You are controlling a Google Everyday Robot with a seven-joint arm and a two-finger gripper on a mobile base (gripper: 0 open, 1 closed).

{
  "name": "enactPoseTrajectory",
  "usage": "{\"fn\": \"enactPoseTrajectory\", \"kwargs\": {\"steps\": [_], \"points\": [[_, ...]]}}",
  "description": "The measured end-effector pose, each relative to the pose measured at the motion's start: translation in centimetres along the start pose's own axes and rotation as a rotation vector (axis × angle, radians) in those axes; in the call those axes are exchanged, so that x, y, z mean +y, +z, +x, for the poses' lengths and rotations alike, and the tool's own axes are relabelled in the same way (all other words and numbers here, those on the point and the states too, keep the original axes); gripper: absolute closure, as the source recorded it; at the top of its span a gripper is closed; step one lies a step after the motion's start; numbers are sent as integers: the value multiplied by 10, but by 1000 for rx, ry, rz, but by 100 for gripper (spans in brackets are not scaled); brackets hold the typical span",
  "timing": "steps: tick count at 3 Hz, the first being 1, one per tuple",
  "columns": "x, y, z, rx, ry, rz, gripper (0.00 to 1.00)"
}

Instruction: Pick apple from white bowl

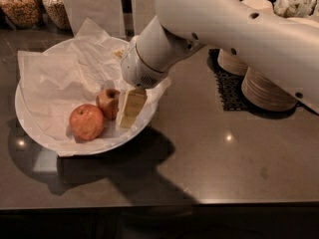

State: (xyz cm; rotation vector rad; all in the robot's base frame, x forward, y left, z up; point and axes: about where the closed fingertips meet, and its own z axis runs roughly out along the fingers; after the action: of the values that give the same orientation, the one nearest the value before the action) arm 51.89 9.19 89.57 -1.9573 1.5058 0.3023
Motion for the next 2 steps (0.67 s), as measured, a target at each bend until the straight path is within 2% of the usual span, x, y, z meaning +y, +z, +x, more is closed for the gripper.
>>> {"fn": "enactPoseTrajectory", "kwargs": {"steps": [1,2], "points": [[-30,11,-14,-35,-31,30,0],[-31,14,-21,-21,-39,21,0]]}}
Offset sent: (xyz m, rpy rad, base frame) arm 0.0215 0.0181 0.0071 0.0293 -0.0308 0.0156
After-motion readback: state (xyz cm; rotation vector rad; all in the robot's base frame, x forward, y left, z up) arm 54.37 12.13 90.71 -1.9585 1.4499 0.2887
